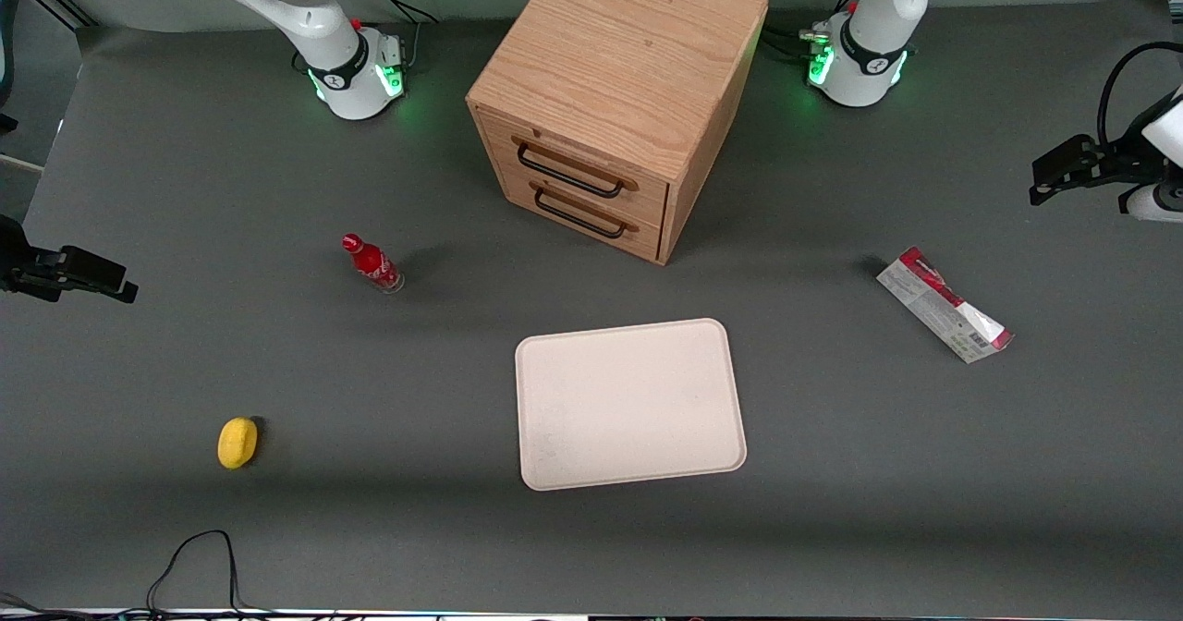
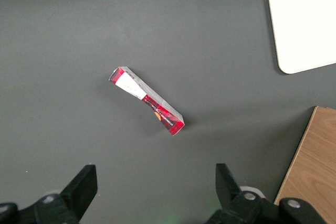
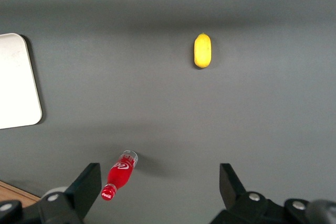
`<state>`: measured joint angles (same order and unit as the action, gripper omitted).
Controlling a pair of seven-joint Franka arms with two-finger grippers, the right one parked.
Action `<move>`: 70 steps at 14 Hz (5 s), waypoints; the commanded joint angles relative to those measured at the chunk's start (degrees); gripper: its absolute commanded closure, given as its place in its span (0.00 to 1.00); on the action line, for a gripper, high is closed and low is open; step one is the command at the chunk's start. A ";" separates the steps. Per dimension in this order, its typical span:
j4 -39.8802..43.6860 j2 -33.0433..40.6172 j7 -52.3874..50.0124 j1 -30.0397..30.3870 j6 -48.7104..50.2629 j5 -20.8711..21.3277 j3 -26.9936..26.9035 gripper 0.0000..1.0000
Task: Place red cookie box on tray
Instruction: 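Move the left gripper down over the red-and-white cookie box, then close the left gripper on the box end and lift it upright, then carry the upright box with the left gripper over the cream tray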
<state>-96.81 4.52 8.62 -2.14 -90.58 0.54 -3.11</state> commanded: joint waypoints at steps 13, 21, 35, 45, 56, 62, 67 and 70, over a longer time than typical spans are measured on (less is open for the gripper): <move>-11.37 -6.36 -16.67 -0.14 -14.51 1.22 -4.09 0.03; -20.34 -17.60 -41.49 -0.67 -36.92 0.87 -5.76 0.04; -23.42 -24.65 -42.81 -0.67 -38.27 -7.66 -6.91 1.00; 2.11 -22.71 -22.97 -2.25 -14.75 -2.21 -6.64 1.00; 43.10 -40.19 -23.90 -17.45 12.72 -2.65 0.91 1.00; 43.20 -48.10 -36.64 -20.88 -2.11 -2.56 3.99 1.00; 33.92 -52.68 -42.98 -22.99 -18.27 0.34 4.26 1.00; 26.87 -52.59 -44.65 -23.26 -26.91 1.05 4.61 1.00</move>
<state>-64.56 -50.55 -33.66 -24.98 -113.68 0.16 1.38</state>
